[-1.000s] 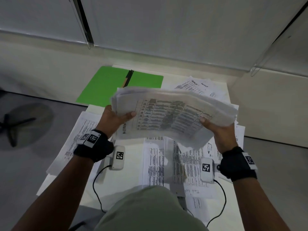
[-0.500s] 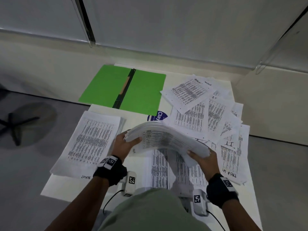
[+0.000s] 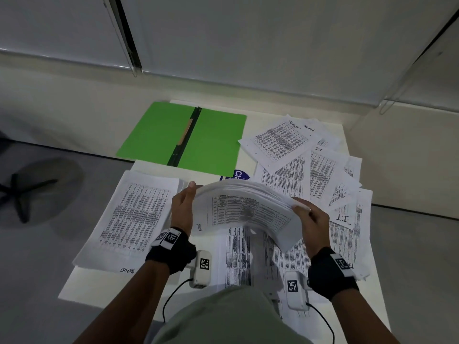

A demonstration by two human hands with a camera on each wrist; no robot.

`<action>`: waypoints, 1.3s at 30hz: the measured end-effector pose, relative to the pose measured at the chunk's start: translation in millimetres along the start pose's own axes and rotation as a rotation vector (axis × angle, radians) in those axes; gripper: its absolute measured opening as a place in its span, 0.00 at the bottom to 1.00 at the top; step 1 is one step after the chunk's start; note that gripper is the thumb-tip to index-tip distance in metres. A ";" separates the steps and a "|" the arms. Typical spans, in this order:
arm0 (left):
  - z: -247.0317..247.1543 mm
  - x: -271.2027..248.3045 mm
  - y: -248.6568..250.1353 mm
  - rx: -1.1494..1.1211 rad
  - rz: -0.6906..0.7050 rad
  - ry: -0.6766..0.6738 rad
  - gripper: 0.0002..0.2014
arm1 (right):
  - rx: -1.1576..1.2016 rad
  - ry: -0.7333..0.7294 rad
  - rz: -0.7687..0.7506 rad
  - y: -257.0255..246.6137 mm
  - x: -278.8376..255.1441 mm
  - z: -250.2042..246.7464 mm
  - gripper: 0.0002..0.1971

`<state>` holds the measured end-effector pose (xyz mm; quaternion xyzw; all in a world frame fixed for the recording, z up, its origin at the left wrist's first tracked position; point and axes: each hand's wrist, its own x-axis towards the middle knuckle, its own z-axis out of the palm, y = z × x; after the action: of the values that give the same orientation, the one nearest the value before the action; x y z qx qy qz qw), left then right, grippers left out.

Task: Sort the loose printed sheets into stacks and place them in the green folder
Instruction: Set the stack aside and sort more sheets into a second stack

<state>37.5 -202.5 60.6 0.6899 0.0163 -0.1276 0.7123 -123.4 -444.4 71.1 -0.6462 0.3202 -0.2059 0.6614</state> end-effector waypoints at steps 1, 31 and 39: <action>0.2 0.9 0.5 0.014 0.012 -0.011 0.32 | -0.004 -0.004 -0.006 -0.3 -0.4 -1.4 0.09; -29.3 0.7 -33.7 0.174 -0.026 -0.325 0.32 | -0.032 -0.130 0.135 32.3 6.2 -18.6 0.20; -14.6 9.0 -15.9 0.155 -0.081 -0.109 0.13 | 0.103 -0.032 0.086 18.0 5.8 -4.2 0.19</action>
<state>45.2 -189.8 42.6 0.7338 -0.0046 -0.1947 0.6508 -124.7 -450.0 52.6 -0.6004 0.3260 -0.1833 0.7068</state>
